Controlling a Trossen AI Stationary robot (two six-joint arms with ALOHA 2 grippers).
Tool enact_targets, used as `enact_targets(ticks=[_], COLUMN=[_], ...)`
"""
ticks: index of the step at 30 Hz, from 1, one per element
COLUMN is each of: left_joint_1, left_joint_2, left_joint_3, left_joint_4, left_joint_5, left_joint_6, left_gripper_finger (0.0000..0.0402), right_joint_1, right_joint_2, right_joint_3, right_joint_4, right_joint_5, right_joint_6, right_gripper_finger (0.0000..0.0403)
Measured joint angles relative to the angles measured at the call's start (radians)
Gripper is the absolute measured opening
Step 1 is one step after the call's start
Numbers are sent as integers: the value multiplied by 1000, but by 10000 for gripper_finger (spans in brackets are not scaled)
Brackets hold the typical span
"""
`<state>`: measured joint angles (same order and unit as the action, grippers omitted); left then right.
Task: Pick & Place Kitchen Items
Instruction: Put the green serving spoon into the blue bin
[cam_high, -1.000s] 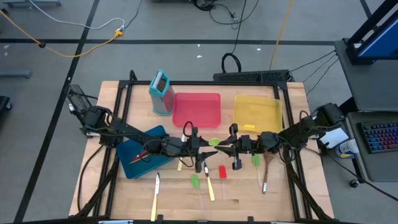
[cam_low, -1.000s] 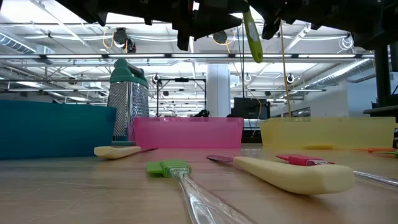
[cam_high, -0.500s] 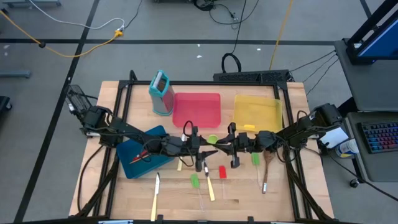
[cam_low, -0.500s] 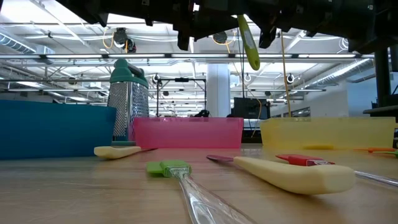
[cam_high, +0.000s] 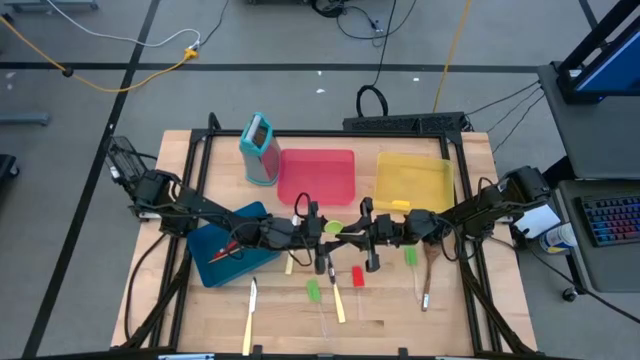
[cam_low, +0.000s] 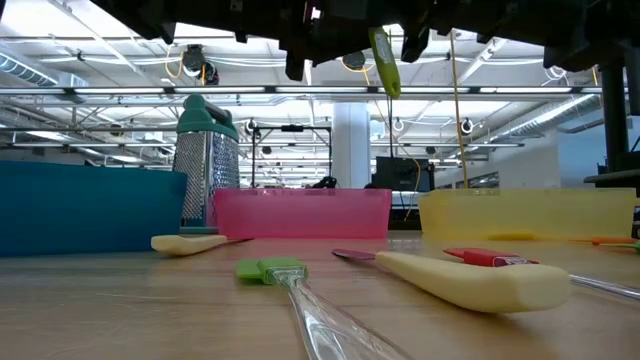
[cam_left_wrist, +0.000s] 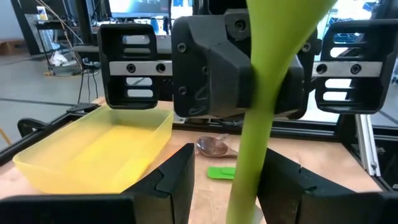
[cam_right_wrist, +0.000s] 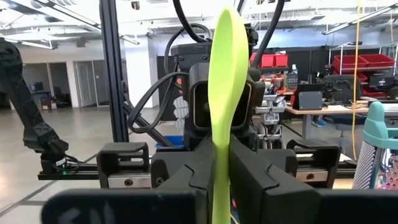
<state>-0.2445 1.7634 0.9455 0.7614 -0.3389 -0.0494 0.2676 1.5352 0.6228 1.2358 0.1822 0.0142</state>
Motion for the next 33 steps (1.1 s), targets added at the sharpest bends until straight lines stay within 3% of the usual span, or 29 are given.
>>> enact_targets(ticks=[7, 16, 26, 33], left_joint_1=[0, 0, 0, -3], left_joint_2=[0, 0, 0, 0], left_joint_3=[0, 0, 0, 0], left_joint_4=[-4, -8, -40, -64], left_joint_5=[0, 0, -2, -3], left_joint_6=[18, 18, 12, -23], left_gripper_finger=[144, 33, 51, 33], right_joint_1=[0, -11, -11, -13], right_joint_2=[-1, -1, 0, 0], right_joint_3=[1, 2, 2, 2], right_joint_4=[-14, -56, -87, -123], right_joint_5=[11, 26, 25, 27], right_joint_6=[0, -5, -26, -26], right_gripper_finger=[33, 35, 65, 106])
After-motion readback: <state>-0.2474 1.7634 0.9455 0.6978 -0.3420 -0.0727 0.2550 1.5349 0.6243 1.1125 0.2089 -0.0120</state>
